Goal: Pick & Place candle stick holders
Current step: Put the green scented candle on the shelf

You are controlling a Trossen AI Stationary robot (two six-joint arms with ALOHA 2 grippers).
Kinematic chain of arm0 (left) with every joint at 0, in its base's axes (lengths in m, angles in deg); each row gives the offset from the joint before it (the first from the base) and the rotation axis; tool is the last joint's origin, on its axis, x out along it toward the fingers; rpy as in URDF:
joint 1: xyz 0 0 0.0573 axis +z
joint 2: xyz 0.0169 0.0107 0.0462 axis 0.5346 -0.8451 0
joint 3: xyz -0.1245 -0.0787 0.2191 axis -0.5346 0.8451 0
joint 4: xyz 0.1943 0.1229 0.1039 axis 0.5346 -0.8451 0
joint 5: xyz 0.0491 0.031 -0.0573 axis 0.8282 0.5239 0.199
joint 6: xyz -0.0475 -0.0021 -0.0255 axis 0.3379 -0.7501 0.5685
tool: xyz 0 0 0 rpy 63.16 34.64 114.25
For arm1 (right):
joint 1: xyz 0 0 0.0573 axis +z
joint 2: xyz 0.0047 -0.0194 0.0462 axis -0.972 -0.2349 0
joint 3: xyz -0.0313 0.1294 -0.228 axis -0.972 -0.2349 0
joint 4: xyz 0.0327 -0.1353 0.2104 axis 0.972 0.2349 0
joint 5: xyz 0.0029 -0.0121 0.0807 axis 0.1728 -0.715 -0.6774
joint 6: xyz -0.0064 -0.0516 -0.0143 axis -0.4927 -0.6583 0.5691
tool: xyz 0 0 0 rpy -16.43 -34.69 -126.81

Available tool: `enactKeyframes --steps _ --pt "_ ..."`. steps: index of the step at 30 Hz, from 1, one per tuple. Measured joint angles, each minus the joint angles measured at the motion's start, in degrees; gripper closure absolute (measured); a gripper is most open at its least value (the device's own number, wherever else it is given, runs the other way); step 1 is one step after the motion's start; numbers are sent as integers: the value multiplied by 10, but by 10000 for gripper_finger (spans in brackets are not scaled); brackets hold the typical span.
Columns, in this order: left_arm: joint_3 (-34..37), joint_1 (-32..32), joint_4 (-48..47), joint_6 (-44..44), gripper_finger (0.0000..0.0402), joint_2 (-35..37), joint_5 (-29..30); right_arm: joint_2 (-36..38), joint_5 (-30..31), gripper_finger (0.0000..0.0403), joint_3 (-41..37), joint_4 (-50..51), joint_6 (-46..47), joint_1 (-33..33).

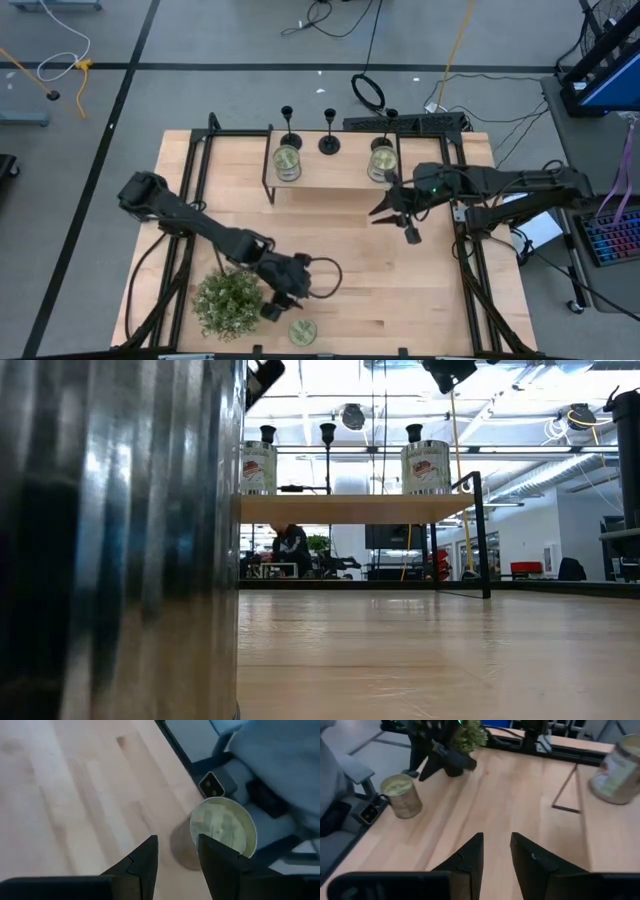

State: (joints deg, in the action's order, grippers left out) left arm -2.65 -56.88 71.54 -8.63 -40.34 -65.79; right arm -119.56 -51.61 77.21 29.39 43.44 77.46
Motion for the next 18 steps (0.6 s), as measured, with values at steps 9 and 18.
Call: enactKeyframes --steps 9,18 --pt "0 -18 108 71 257 -73 -27 -1 0 312 -31 -14 27 46" --pt "0 -52 123 85 257 -93 27 0 0 312 -59 -63 68 108"
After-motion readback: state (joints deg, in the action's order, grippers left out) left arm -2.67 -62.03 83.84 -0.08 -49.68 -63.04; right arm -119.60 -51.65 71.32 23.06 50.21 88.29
